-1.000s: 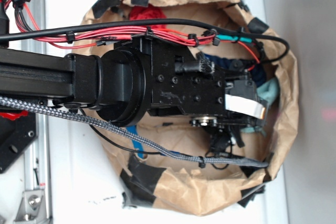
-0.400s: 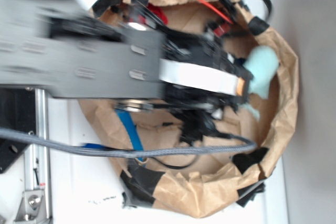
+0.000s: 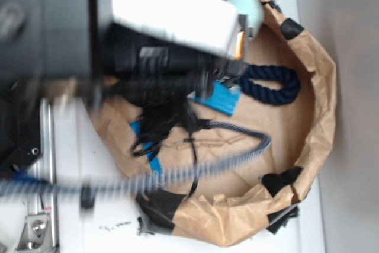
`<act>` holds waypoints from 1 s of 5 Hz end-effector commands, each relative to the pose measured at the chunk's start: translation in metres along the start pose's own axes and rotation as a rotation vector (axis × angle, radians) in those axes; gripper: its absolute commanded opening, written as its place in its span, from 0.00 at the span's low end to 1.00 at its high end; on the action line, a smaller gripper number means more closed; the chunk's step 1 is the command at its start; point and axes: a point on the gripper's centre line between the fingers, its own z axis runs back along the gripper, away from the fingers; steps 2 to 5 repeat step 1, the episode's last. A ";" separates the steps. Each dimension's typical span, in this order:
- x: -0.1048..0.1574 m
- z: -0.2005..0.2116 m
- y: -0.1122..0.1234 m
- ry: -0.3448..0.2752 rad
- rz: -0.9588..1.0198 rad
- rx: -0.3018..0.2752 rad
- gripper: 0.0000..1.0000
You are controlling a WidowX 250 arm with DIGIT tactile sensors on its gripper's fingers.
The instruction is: Grab the blue cloth.
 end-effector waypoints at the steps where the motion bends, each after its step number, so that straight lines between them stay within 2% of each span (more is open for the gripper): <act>1: -0.002 0.013 -0.010 -0.072 0.210 0.081 0.00; 5: -0.002 0.013 -0.010 -0.072 0.210 0.081 0.00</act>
